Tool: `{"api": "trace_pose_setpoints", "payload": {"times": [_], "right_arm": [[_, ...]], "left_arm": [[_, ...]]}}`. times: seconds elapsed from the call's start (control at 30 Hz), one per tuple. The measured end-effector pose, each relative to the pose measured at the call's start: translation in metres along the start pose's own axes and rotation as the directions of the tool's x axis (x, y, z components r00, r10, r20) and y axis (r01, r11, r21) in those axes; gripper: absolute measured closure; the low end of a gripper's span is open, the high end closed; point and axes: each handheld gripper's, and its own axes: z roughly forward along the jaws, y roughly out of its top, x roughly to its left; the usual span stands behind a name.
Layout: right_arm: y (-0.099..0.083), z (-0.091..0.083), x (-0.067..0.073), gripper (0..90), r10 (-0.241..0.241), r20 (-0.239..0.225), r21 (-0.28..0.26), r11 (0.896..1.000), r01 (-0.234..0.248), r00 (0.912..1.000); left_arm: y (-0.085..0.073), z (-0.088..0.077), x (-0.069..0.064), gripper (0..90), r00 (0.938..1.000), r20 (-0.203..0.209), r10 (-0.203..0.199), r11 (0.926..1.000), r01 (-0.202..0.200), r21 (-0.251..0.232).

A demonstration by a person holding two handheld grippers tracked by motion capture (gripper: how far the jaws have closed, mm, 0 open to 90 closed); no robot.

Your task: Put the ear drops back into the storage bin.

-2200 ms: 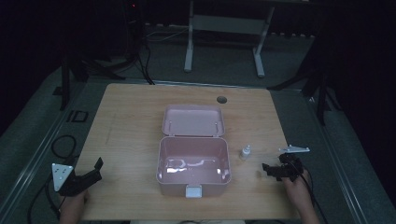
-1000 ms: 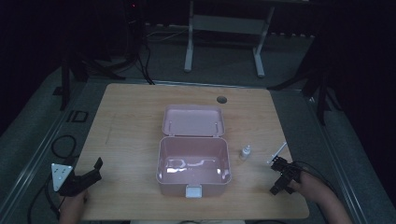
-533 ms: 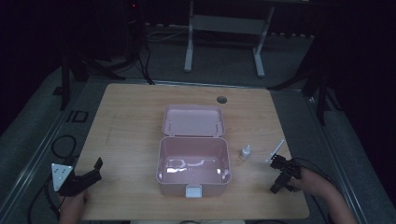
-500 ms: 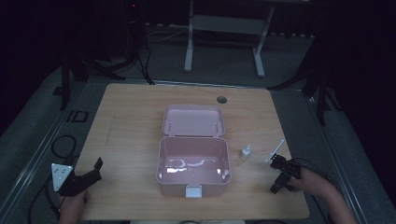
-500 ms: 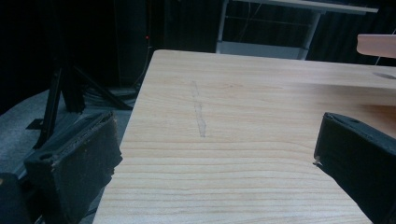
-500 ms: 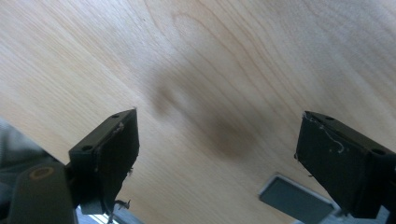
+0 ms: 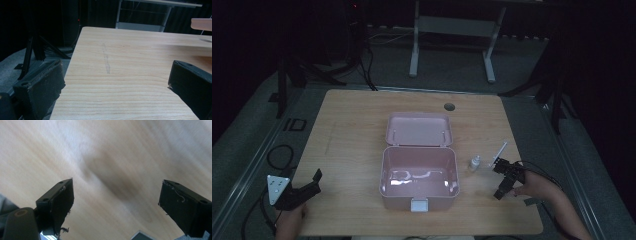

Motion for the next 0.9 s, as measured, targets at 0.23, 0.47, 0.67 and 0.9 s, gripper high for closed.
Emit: {"api": "trace_pose_setpoints", "payload": {"times": [0.23,0.47,0.67,0.9], "right_arm": [[0.015,-0.004,-0.003,13.5,-0.004,-0.001,-0.016,1.0,0.004,1.0],[0.036,-0.012,-0.005,13.9,-0.011,0.011,-0.025,1.0,0.011,0.9999],[0.057,-0.02,-0.006,14.1,-0.006,0.029,-0.036,0.999,0.007,0.9996],[0.075,-0.02,-0.006,15.0,-0.006,0.021,-0.04,0.999,0.007,0.9998]], "left_arm": [[0.0,0.0,0.0,0.5,1.0,0.001,0.0,1.0,0.0,0.002],[0.0,0.0,0.0,0.5,1.0,0.002,-0.002,1.0,0.002,0.002],[0.0,0.0,0.0,0.5,1.0,0.004,-0.001,1.0,0.001,0.001],[0.0,0.0,0.0,0.5,1.0,0.006,-0.001,1.0,0.001,0.001]]}}
